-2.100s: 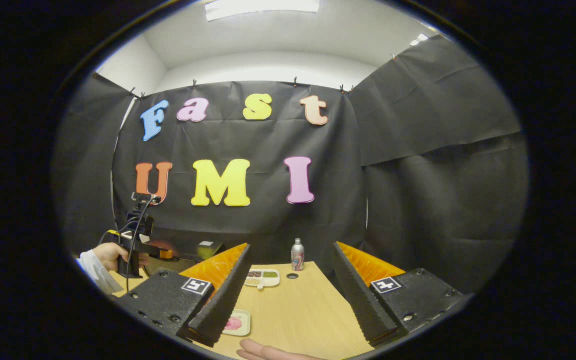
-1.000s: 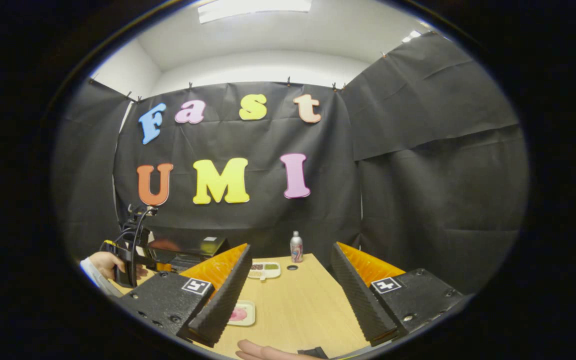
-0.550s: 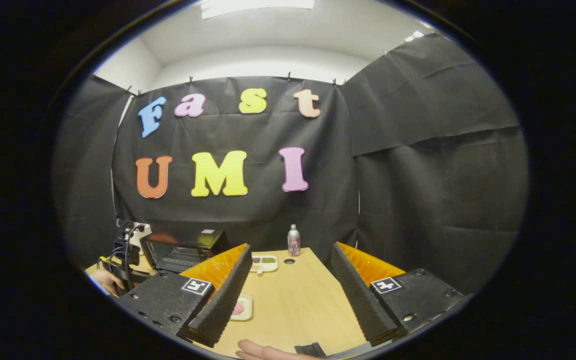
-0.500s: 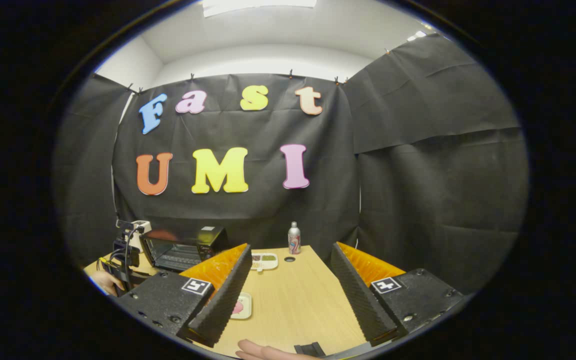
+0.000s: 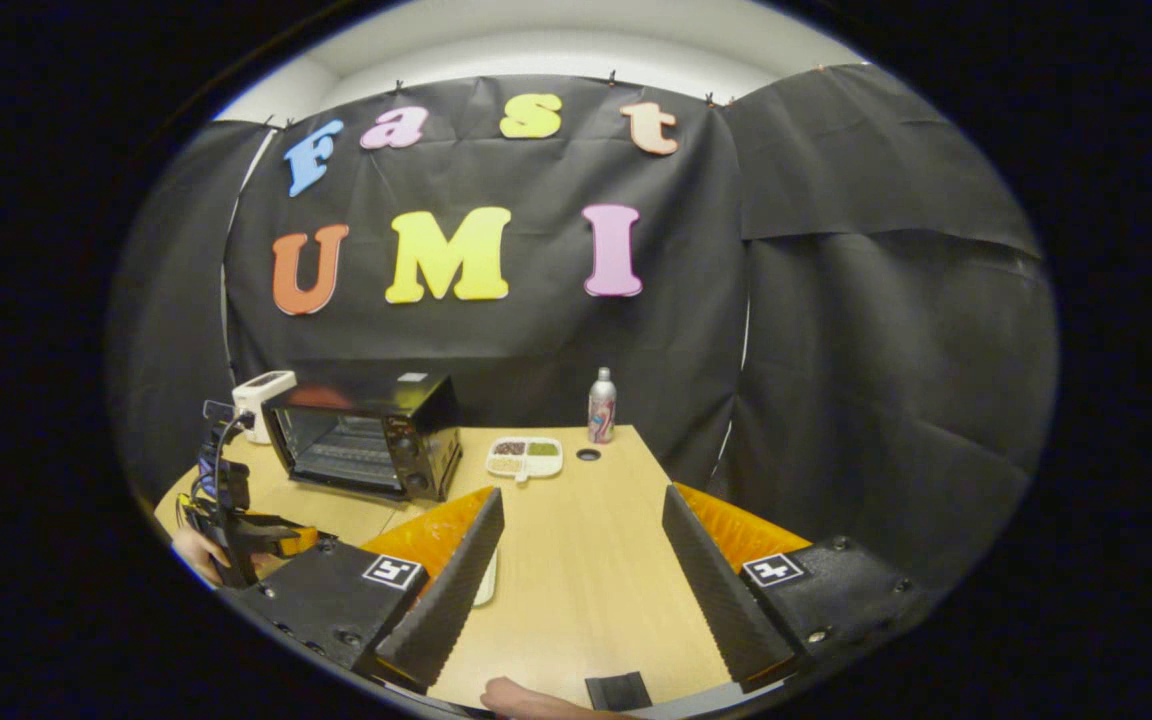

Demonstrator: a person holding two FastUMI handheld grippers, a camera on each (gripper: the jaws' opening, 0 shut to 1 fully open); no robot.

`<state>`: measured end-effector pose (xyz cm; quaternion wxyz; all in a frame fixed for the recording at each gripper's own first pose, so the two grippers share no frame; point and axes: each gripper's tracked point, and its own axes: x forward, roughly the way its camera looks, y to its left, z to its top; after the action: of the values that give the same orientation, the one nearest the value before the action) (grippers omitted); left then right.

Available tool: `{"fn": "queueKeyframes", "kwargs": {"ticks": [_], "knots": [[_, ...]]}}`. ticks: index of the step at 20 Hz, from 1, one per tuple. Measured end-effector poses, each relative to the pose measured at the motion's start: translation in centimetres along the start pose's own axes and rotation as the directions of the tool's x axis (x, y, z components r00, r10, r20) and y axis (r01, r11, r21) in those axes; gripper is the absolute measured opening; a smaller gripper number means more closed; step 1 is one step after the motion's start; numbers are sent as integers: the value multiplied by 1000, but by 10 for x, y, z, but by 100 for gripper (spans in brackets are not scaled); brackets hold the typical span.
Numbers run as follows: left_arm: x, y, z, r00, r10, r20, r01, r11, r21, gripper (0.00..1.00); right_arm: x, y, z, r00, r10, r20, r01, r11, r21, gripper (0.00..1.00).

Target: Open the electric oven with the left hand, put the food in, and close the electric oven.

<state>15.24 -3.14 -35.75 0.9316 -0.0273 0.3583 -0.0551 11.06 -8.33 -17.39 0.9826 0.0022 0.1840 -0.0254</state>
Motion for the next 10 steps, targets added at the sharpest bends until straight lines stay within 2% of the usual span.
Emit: {"fn": "queueKeyframes", "kwargs": {"ticks": [3, 6, 10], "knots": [[2, 2, 3, 1000, 1, 27, -2, 1000, 25, 95, 28, 6, -24, 994, 13, -108, -15, 1000, -20, 98], [-12, 3, 12, 997, 11, 81, -7, 999, -45, 97, 54, 14, -45, 977, 43, -208, -48, 999, -17, 100], [-51, -2, 47, 982, -16, 189, 23, 999, -35, 95, 98, 22, -70, 935, 78, -345, -84, 996, -2, 98]]}}
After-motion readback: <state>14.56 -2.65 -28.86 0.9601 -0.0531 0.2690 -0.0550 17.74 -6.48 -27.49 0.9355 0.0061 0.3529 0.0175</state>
